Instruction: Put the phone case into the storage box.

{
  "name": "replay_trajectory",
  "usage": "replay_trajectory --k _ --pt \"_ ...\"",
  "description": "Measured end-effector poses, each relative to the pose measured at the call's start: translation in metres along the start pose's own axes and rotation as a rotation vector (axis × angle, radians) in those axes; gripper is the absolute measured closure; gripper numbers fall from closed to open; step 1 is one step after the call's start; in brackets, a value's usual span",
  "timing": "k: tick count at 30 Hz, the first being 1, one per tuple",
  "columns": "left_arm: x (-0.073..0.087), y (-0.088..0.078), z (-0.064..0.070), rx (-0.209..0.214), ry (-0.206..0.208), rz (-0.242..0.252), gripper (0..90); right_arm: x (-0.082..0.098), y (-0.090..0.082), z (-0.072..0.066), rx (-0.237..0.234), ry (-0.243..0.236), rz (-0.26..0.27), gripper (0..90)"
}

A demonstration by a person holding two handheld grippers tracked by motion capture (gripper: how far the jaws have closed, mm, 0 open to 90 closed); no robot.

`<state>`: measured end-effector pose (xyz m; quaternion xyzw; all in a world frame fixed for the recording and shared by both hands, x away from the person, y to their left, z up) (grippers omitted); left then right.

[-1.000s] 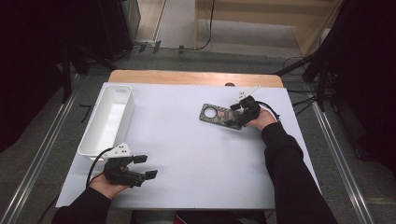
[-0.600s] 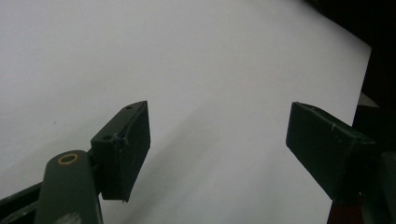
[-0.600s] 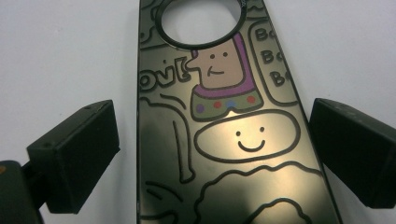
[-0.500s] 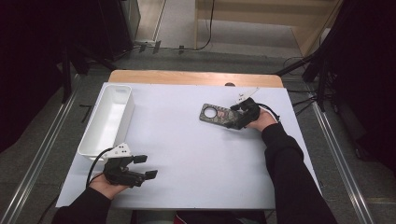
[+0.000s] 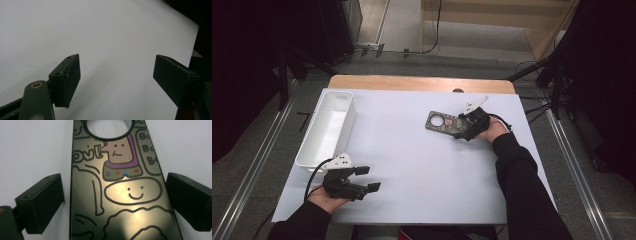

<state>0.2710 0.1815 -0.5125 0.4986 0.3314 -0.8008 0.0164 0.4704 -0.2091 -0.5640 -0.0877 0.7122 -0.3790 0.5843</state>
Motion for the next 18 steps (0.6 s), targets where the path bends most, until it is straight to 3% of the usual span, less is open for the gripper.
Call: replay_trajectory --k 18 --pt "0.0000 -0.0001 -0.0001 -0.001 0.001 -0.001 21.6 0.0016 -0.0019 0.0010 0.024 -0.015 0.011 8.6"
Point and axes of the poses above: each handheld gripper's, and its own axes: y roughly forward along the jaws, x roughly out of its underside, z roughly to its right, the point moved 5 cm from there along y, roughly forward along the jaws, and after that the axes turned 7 degrees about z, right-handed, at the moved point
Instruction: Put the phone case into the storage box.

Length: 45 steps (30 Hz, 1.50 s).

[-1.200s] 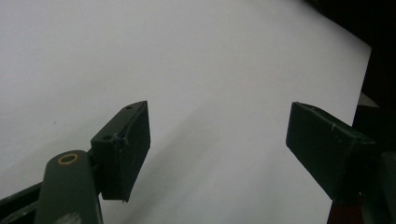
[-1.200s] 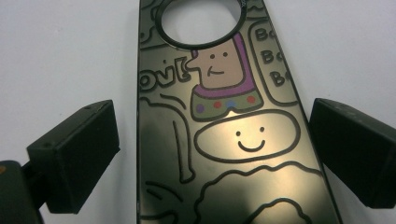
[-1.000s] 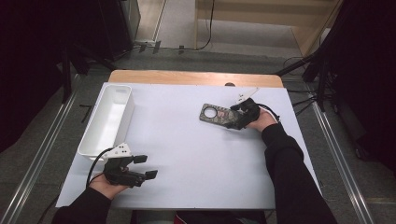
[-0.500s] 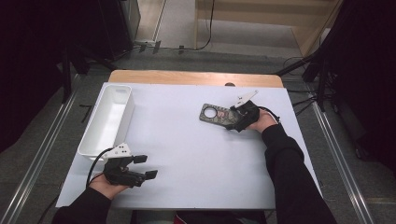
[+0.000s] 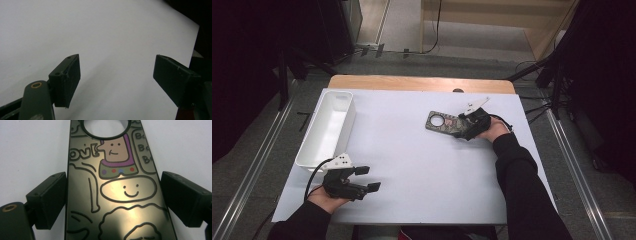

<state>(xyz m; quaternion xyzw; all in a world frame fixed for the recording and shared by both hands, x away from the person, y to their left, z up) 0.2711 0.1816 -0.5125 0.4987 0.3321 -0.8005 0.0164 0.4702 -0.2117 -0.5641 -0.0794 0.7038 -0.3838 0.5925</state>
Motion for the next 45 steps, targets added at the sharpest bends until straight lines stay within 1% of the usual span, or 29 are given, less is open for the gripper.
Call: replay_trajectory --k 24,45 --pt "0.0000 -0.0006 -0.0005 -0.003 -0.003 0.001 21.6 0.0003 -0.0003 -0.0006 0.002 -0.010 0.007 9.8" --pt "-0.0001 -0.0009 -0.0015 -0.006 -0.007 0.005 21.6 -0.0002 -0.0010 -0.0010 0.004 -0.002 0.004 10.4"
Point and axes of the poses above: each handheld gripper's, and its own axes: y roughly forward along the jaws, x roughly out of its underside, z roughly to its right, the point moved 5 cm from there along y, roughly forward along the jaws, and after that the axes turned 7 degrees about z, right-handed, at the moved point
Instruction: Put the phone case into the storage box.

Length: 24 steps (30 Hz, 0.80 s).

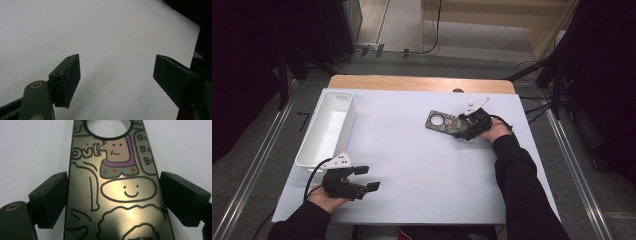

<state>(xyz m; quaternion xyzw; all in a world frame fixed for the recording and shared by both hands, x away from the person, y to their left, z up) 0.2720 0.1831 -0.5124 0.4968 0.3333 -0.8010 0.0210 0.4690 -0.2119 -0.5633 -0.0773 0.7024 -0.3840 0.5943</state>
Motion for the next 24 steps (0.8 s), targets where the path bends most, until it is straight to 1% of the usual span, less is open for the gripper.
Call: replay_trajectory --k 2,5,7,11,13,14,15,20,21,22,24 --pt "0.0000 -0.0002 -0.0001 0.000 0.000 -0.001 21.6 0.0000 -0.0002 0.0000 0.001 -0.001 -0.001 10.4" --pt "0.0000 -0.0003 -0.0003 -0.002 -0.001 0.000 21.6 -0.0005 -0.0003 -0.0003 0.000 0.011 0.001 10.4" --pt "0.0000 -0.0003 -0.0004 -0.002 -0.002 -0.001 21.6 -0.0003 -0.0008 -0.0002 -0.004 0.003 0.001 10.5" --pt "0.0000 -0.0001 -0.0005 -0.001 -0.003 -0.002 21.6 -0.0017 -0.0026 -0.0006 -0.007 0.017 0.008 10.5" --pt "0.0000 -0.0001 -0.0005 -0.002 -0.003 0.000 21.6 -0.0021 -0.0030 -0.0003 -0.003 0.017 0.007 10.6" --pt "0.0000 -0.0002 -0.0006 -0.003 -0.003 -0.001 21.6 -0.0028 -0.0037 -0.0004 -0.006 0.029 0.004 10.5" --pt "0.0000 -0.0001 -0.0005 -0.003 -0.003 0.000 21.6 -0.0028 -0.0040 -0.0005 -0.004 0.018 0.005 10.6" --pt "-0.0002 -0.0003 -0.0006 -0.005 -0.003 0.001 21.6 -0.0042 -0.0061 -0.0007 0.004 0.023 0.006 10.6" --pt "-0.0002 -0.0003 -0.0007 -0.005 -0.003 0.001 21.6 -0.0048 -0.0070 -0.0008 0.001 0.029 0.011 10.6" --pt "-0.0002 -0.0002 -0.0006 -0.004 -0.003 0.002 21.6 -0.0064 -0.0081 -0.0013 -0.005 0.024 0.022 10.6" --pt "-0.0002 -0.0001 -0.0006 -0.004 -0.003 0.001 21.6 -0.0079 -0.0093 -0.0024 -0.007 0.020 0.021 10.7"
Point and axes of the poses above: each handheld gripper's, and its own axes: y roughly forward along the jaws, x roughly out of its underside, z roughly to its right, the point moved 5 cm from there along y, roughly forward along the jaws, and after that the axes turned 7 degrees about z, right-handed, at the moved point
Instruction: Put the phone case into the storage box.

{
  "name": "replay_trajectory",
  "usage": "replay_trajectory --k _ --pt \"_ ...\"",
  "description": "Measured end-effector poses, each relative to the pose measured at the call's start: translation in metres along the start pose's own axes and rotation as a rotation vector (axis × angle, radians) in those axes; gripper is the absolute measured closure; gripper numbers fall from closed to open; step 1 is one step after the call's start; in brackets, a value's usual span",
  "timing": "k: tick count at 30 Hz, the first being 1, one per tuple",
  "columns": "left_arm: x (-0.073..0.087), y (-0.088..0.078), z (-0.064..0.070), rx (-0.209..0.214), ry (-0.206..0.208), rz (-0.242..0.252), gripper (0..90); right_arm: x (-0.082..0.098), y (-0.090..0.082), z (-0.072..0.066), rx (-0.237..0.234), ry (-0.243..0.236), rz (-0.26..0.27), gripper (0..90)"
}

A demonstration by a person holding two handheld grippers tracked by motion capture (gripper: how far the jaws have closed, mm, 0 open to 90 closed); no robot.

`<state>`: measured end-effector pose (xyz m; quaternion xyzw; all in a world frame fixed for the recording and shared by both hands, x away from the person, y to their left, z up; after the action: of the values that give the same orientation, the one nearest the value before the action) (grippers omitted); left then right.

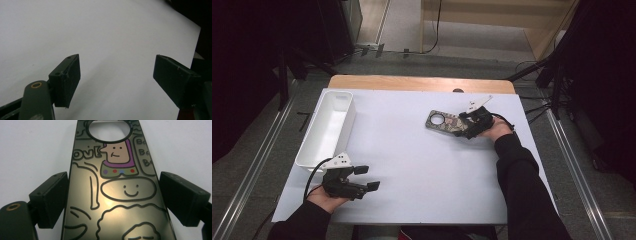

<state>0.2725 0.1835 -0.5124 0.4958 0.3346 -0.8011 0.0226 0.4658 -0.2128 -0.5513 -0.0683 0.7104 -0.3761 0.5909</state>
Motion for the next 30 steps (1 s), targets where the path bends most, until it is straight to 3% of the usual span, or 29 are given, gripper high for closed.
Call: replay_trajectory --k 18,30 --pt "0.000 0.000 0.000 -0.003 -0.002 0.002 21.6 -0.010 -0.008 -0.004 -0.016 0.068 0.008 10.8" --pt "-0.001 -0.001 0.000 -0.001 -0.007 0.007 21.6 -0.018 -0.019 -0.014 -0.015 0.131 -0.024 10.8"
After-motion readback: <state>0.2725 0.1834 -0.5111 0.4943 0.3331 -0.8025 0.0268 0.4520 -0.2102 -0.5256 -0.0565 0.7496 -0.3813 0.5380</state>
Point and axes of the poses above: each handheld gripper's, and its own axes: y roughly forward along the jaws, x roughly out of its underside, z roughly to its right, the point moved 5 cm from there along y, roughly forward along the jaws, and after that the axes turned 7 degrees about z, right-handed, at the moved point
